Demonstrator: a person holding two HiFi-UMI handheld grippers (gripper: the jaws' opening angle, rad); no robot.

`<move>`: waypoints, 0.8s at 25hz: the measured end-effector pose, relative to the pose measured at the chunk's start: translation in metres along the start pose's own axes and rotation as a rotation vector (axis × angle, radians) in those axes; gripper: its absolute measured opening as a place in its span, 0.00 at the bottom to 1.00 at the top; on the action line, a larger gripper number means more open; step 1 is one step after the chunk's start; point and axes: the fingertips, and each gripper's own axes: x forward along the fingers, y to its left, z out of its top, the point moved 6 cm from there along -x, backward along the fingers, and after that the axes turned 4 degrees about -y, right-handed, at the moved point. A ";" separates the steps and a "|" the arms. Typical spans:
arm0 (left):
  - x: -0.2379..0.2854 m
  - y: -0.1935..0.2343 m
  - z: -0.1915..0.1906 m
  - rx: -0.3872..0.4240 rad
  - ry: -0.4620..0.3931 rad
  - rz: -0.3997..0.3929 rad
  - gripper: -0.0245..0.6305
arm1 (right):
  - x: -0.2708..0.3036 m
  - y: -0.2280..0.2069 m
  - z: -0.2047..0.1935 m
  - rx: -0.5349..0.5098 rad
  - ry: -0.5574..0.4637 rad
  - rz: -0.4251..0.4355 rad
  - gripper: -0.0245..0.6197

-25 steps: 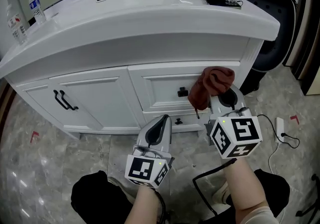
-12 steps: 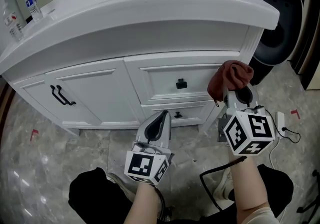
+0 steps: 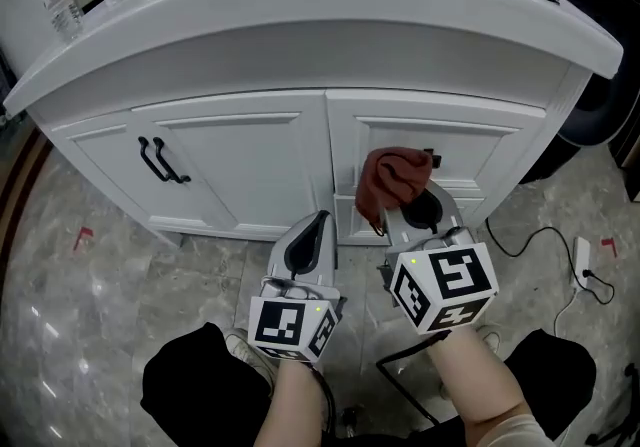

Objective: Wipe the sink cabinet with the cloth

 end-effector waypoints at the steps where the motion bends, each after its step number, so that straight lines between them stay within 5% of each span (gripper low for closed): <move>1: -0.003 0.006 0.000 -0.003 0.000 0.014 0.04 | 0.007 0.008 -0.004 -0.004 0.010 0.020 0.15; 8: -0.018 0.031 0.002 -0.020 -0.009 0.072 0.04 | 0.041 0.040 -0.019 -0.011 0.051 0.076 0.15; 20: -0.006 0.010 -0.008 -0.030 0.012 0.009 0.04 | 0.022 -0.020 -0.017 0.025 0.062 -0.073 0.15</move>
